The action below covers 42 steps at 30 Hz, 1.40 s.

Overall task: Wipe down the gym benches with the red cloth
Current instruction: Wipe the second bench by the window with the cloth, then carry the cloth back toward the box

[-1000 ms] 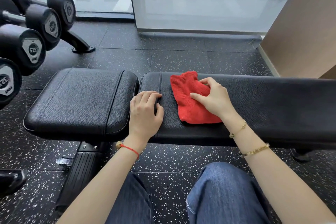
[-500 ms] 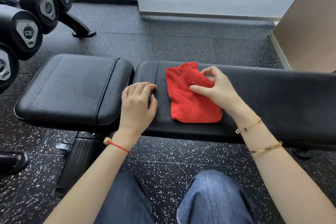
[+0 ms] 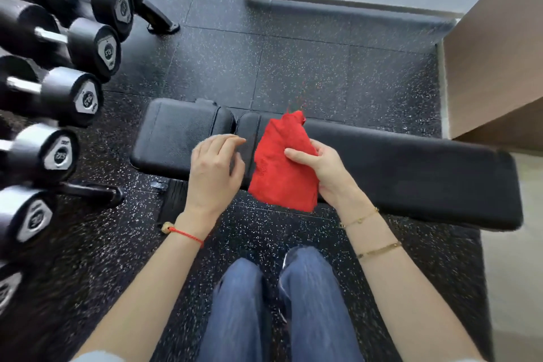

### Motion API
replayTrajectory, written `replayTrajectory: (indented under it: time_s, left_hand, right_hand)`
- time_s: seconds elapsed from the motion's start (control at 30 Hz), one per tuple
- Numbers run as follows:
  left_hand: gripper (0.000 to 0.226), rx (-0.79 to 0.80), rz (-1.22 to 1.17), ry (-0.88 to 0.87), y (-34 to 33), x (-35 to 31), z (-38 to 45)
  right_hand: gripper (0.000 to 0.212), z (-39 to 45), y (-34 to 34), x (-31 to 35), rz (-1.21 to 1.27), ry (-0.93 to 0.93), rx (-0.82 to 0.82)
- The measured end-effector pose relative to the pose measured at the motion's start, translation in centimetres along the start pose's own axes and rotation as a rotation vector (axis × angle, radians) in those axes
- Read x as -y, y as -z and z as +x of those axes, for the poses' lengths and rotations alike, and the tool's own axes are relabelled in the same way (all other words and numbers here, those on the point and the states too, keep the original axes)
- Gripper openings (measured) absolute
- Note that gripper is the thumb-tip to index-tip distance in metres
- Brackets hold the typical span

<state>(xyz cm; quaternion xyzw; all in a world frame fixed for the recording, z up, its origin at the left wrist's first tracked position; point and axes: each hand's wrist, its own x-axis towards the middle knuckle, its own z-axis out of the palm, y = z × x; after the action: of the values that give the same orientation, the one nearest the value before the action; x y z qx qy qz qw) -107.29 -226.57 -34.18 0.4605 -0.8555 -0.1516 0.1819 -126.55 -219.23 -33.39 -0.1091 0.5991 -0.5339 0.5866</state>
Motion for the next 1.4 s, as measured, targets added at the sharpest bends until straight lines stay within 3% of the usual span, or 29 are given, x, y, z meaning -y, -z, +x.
replayTrajectory:
  time_s: [0.27, 0.5, 0.97, 1.4]
  left_hand:
    - [0.029, -0.021, -0.029, 0.05, 17.8, -10.7, -2.9]
    - [0.028, -0.107, -0.038, 0.074, 25.2, -15.4, -5.3]
    - [0.026, -0.244, -0.043, 0.331, 28.0, -14.5, -14.6]
    - [0.018, -0.466, -0.047, 0.823, 30.9, -12.8, -28.9]
  right_hand:
    - [0.049, -16.1, -3.5, 13.1, -0.117, 0.061, 0.078]
    - [0.051, -22.7, -4.1, 18.6, -0.195, 0.082, 0.181]
    - [0.05, -25.4, -6.8, 16.6, -0.269, 0.027, 0.31]
    - [0.049, -28.9, -16.4, 11.1, -0.502, -0.069, 0.687]
